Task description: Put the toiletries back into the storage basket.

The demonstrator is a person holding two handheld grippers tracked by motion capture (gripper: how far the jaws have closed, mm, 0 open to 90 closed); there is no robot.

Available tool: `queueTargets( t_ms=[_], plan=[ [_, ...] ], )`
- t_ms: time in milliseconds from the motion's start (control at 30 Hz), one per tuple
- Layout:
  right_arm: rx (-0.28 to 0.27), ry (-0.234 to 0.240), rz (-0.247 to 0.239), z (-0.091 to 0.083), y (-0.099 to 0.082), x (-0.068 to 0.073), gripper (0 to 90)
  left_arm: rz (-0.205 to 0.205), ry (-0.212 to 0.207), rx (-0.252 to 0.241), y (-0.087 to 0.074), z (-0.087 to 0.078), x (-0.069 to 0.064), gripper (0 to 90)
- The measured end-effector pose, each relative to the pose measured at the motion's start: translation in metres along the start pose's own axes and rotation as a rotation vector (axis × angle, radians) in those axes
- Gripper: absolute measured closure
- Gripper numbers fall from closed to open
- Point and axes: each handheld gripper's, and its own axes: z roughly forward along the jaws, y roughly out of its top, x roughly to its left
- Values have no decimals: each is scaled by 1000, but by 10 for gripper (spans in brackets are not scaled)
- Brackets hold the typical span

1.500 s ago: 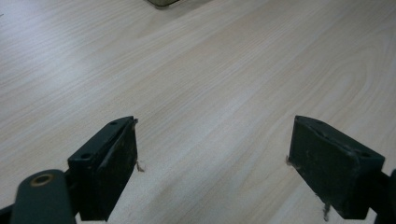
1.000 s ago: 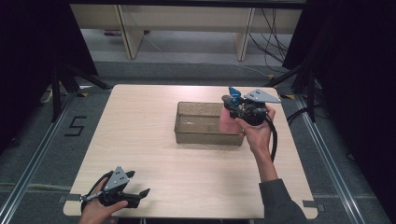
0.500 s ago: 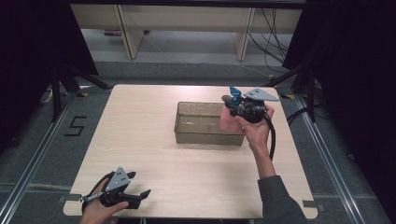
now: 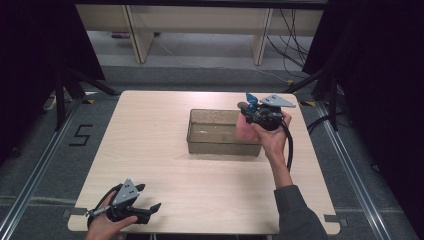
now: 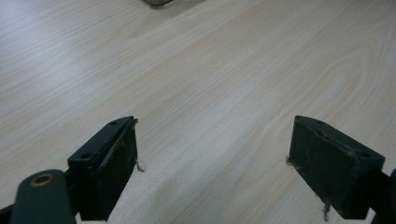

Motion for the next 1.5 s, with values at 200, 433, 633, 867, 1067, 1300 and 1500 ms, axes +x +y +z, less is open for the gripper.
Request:
queueTargets(
  t_ms=[200, 433, 633, 867, 1067, 1300, 1500],
  plan=[
    [13, 2, 2, 6, -6, -4, 536, -11, -7, 2, 0, 0, -2, 149],
    [29, -9, 11, 8, -12, -6, 536, -26, -7, -10, 0, 0, -2, 149],
    [35, -13, 2, 10, -15, -7, 536, -33, -6, -12, 0, 0, -2, 149],
    [48, -23, 5, 10, -20, -8, 535, -16, -1, -5, 0, -1, -1, 149],
    [64, -25, -9, 10, -24, -9, 536, -36, -4, -20, 0, -1, -2, 149],
    [69, -29, 1, 12, -29, -10, 536, -32, -2, -15, 0, -1, -3, 149],
    [81, -24, 5, 10, -34, -12, 536, -34, 0, -15, 0, -1, -2, 149]
  ],
)
